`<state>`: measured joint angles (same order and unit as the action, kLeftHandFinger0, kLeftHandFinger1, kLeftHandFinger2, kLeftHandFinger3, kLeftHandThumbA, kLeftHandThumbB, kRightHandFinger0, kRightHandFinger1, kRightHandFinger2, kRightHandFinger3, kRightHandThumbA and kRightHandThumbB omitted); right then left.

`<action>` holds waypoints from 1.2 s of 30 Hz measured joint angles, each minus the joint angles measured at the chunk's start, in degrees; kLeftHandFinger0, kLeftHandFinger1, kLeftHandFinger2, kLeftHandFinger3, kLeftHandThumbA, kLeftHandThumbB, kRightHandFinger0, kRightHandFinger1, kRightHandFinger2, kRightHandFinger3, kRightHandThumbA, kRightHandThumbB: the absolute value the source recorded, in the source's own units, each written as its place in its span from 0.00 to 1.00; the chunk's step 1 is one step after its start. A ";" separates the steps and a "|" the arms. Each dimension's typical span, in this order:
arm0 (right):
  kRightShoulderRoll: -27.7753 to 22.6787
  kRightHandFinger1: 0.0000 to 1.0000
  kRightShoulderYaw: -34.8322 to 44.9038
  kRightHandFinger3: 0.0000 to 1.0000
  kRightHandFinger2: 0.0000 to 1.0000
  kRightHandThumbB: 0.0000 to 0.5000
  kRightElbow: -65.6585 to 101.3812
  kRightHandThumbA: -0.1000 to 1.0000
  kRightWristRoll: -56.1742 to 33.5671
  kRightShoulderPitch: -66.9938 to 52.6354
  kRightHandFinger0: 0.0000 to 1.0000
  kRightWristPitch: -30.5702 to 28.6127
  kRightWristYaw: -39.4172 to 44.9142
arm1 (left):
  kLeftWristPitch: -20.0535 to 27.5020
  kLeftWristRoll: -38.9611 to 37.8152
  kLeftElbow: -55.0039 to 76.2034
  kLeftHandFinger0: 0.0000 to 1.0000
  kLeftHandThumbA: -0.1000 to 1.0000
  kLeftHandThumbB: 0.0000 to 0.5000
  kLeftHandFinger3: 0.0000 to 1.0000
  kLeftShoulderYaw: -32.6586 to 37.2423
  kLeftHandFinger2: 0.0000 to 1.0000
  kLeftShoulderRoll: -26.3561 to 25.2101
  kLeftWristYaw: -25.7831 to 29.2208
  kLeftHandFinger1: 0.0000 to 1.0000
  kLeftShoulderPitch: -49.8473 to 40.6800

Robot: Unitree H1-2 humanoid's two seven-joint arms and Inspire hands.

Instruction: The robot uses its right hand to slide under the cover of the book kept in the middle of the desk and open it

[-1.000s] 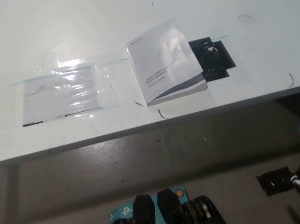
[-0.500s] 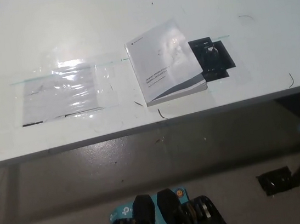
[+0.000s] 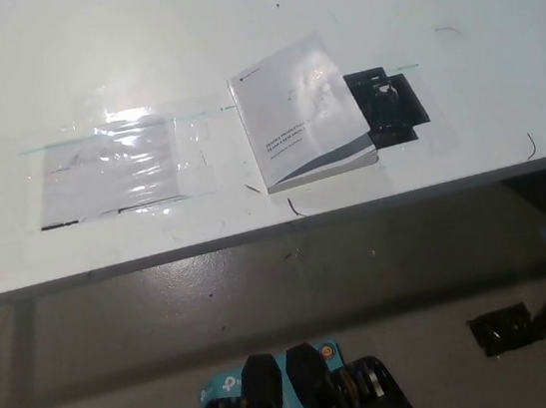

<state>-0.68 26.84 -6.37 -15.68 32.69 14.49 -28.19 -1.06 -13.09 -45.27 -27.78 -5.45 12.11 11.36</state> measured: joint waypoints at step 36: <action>2.78 0.78 -16.07 1.00 0.88 0.05 -19.38 0.76 0.93 9.88 0.51 -2.44 9.42 | 0.06 -0.25 1.08 0.49 0.73 0.01 0.72 0.69 0.67 0.03 0.06 0.52 0.54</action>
<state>2.11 10.76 -25.75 -14.76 42.56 12.05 -18.76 -1.00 -13.34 -44.18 -27.09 -5.42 12.17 11.90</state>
